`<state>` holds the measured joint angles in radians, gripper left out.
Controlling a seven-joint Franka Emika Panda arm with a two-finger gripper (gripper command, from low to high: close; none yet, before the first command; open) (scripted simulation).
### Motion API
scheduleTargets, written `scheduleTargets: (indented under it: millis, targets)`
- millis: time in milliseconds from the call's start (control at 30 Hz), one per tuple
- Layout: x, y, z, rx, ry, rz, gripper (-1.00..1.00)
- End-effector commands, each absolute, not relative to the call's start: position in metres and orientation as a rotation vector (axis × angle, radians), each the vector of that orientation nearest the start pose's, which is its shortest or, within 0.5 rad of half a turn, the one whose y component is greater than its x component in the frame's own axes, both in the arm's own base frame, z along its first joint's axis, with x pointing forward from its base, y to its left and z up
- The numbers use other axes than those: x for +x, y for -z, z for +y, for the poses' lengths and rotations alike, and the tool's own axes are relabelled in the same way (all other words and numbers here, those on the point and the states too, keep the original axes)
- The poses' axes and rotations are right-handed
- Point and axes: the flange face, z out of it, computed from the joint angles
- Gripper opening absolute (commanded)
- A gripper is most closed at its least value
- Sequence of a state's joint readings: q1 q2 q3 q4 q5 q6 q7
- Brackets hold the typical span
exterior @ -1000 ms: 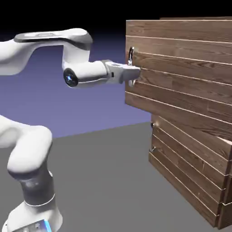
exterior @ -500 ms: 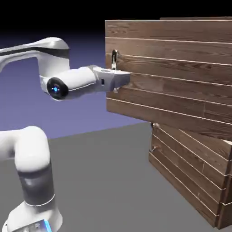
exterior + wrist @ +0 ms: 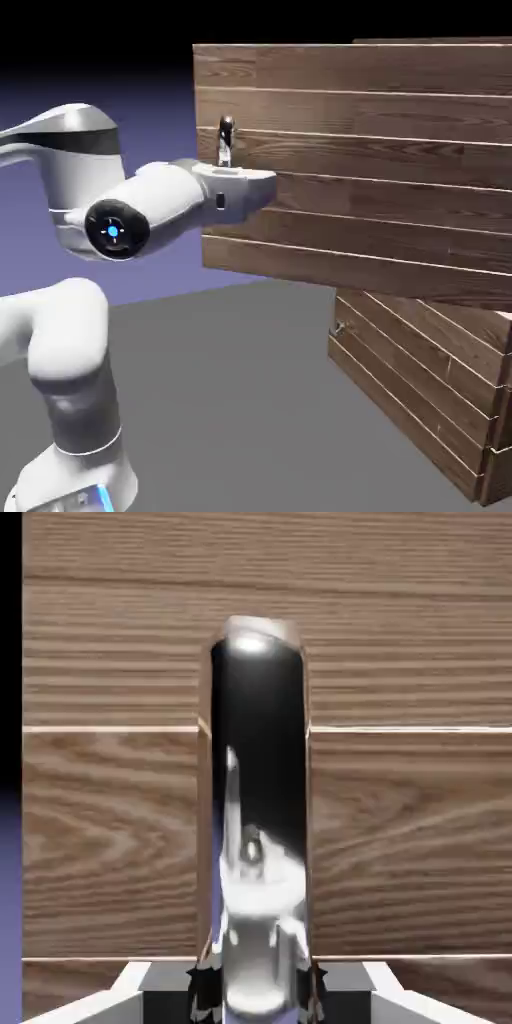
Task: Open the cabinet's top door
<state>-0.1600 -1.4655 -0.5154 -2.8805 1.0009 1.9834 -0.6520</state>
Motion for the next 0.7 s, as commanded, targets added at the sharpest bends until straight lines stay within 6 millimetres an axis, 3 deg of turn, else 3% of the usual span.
scheduleTargets:
  millis: [0,333,667]
  targets:
    - [0.169,-0.567,-0.120,-1.690,1.136,-0.084,-1.00]
    - [0.142,-0.567,-0.224,-1.633,0.961,-0.274,-1.00]
    - [0.140,-0.567,-0.324,-1.567,0.795,-0.443,-1.00]
